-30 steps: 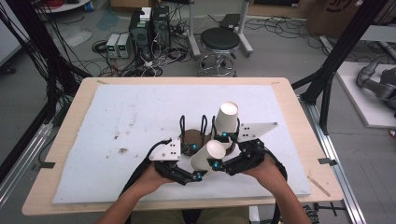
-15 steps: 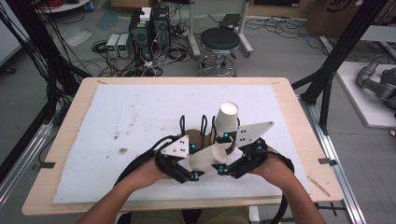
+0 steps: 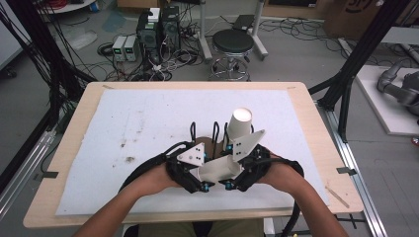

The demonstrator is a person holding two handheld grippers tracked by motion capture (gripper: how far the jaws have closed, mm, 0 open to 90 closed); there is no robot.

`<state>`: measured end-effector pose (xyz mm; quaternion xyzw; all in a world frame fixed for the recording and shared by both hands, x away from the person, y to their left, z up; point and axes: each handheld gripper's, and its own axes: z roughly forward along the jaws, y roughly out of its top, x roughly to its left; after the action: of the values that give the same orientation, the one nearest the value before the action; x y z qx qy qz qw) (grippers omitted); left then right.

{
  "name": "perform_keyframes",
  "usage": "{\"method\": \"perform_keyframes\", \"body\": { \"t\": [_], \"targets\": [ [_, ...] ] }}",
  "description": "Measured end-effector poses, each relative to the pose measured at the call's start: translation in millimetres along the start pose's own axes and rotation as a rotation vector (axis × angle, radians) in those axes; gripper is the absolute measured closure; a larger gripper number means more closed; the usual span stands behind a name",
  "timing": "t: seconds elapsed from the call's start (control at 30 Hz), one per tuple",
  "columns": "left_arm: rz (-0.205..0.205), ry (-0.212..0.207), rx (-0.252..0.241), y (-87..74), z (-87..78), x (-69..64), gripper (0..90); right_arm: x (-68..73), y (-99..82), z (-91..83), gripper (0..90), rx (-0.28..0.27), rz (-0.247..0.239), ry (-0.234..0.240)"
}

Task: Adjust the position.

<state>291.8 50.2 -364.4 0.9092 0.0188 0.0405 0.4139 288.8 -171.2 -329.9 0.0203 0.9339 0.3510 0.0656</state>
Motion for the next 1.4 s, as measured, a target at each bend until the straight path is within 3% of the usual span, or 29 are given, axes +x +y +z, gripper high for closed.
{"method": "perform_keyframes", "body": {
  "t": [0.2,0.47,0.53,0.67,0.9,1.1,1.4],
  "targets": [
    [0.003,-0.021,0.022,1.2,2.8,-1.0,29.3,-0.4,0.6,7.2,30.4,0.045,-0.023,0.034],
    [0.004,-0.024,-0.004,-1.8,5.2,-2.6,27.2,0.4,-3.9,7.0,32.6,0.039,-0.011,0.051],
    [0.005,-0.023,-0.042,-4.1,5.6,-2.4,25.5,0.2,-5.5,6.4,32.3,0.028,-0.003,0.055],
    [-0.037,0.012,-0.13,-9.6,3.9,-1.0,17.7,-0.7,-10.5,3.6,32.2,0.011,0.02,0.054],
    [-0.042,0.014,-0.237,-20.9,-2.4,-0.9,17.7,-3.2,-24.5,-4.3,32.1,-0.038,0.079,0.029],
    [-0.085,0.032,-0.336,-31.8,-5.9,0.2,17.7,-3.6,-36.8,-9.6,32.1,-0.074,0.121,0.009],
    [-0.139,0.058,-0.477,-52.3,-5.2,-1.0,17.5,-0.7,-56.7,-13.0,32.1,-0.17,0.192,-0.019]
  ]
}}
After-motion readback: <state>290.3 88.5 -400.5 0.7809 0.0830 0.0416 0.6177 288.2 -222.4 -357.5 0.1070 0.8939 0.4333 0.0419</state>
